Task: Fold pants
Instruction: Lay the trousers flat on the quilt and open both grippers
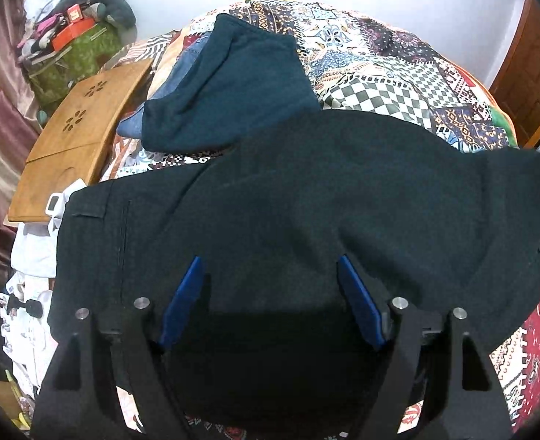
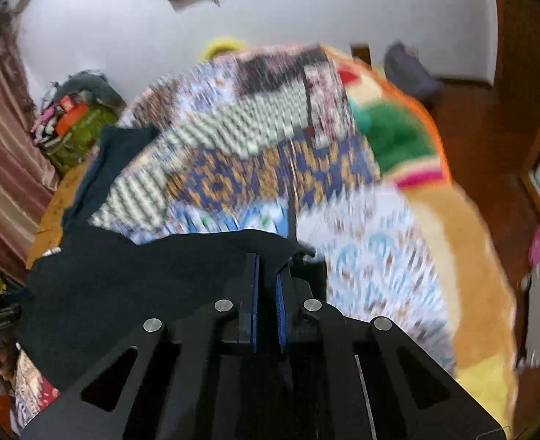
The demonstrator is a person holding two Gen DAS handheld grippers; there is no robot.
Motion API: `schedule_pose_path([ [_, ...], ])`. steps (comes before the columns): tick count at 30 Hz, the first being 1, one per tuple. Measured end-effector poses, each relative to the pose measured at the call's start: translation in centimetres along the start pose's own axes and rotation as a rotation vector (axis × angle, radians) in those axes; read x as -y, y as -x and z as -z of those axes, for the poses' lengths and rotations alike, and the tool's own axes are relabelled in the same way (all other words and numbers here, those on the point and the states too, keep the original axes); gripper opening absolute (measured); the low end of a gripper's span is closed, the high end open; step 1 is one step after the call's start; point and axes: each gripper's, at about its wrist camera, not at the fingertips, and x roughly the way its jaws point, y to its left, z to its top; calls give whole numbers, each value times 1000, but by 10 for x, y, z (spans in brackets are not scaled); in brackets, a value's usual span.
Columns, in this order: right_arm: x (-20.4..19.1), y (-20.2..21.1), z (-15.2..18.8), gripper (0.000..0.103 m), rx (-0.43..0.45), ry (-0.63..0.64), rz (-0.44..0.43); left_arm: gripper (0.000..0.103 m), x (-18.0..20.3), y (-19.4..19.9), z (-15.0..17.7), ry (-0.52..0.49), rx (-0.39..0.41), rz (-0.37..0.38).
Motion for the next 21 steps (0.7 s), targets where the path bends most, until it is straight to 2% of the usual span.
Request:
schedule_pose_path([
  [3,-2,27,-11,7,60,13,-12,76,0,1,1,3,4,1],
  [5,-1,27,-13,7,55,14,8,76,-1,2,1,9,4,5],
  [8,10,13,-3,7,-8,9,69,76,-4,6,3,19,4,11],
  [11,23,-1,12,7,-66,3,184,76,-7,13,5,13,11,2],
  [13,34,-2,22,7,-103,-33,212,76,-10,19,8,8,16,-7],
  [16,30,13,34,7,-108,-29,174,76,-15,30,13,4,25,-12],
  [20,2,32,42,8,-102,62,125,76,-15,45,21,-8,39,-11],
  [21,-9,36,45,11,-103,90,102,76,-13,49,24,-19,42,-8],
])
